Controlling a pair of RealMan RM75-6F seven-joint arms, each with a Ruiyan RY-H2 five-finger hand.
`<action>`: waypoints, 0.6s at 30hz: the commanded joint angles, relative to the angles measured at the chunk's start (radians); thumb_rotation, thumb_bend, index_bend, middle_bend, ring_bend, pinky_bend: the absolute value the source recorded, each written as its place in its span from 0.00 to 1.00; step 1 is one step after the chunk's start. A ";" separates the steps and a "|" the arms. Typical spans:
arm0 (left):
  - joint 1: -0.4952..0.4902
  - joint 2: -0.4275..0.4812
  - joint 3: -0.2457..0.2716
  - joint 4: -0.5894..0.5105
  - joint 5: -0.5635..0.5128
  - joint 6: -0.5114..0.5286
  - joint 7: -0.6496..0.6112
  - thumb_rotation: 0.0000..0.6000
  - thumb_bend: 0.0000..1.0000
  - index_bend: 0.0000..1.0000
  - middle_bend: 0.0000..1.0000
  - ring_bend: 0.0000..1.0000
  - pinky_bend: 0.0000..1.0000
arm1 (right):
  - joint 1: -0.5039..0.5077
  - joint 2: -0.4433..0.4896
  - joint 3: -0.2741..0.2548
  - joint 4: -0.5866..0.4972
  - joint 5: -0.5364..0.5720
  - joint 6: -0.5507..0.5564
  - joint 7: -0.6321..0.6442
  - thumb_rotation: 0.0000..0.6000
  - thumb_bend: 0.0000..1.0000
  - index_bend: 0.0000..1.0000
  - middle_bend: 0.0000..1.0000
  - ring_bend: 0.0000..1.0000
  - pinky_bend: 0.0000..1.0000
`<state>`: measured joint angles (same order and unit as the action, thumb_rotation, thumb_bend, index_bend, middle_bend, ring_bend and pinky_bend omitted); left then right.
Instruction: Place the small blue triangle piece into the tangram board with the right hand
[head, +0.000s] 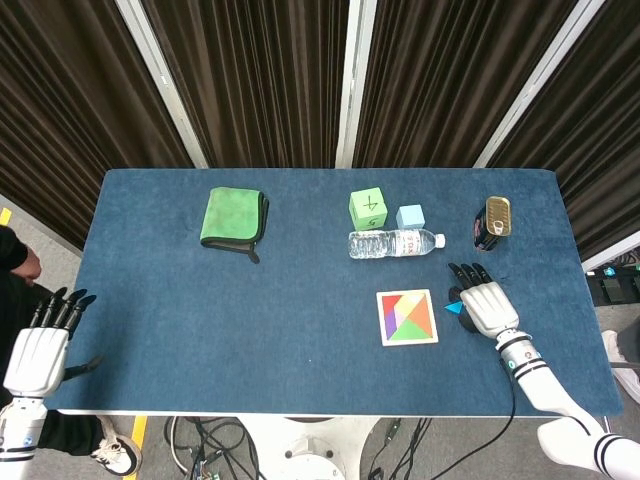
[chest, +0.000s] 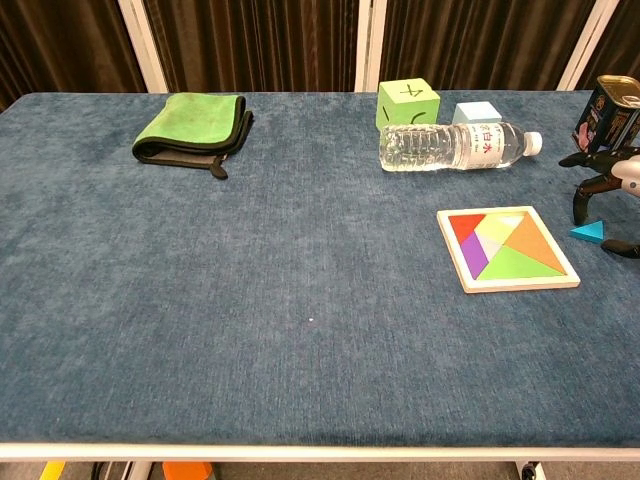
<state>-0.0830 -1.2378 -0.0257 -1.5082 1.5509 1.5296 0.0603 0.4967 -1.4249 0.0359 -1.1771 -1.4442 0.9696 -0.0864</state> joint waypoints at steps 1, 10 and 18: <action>0.000 0.001 0.000 -0.002 0.001 0.001 0.001 1.00 0.00 0.17 0.12 0.01 0.11 | 0.002 0.000 -0.001 0.000 0.001 -0.001 -0.001 1.00 0.27 0.41 0.00 0.00 0.00; -0.001 0.004 0.000 -0.005 0.000 -0.002 0.001 1.00 0.00 0.17 0.12 0.01 0.11 | 0.004 -0.001 -0.004 0.000 0.004 -0.001 -0.004 1.00 0.27 0.46 0.00 0.00 0.00; -0.001 0.001 0.001 0.000 -0.003 -0.004 -0.001 1.00 0.00 0.17 0.12 0.01 0.11 | 0.004 0.001 -0.005 -0.003 0.004 0.006 -0.004 1.00 0.27 0.50 0.00 0.00 0.00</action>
<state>-0.0835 -1.2370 -0.0252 -1.5083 1.5479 1.5255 0.0588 0.5013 -1.4239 0.0309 -1.1792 -1.4397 0.9748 -0.0912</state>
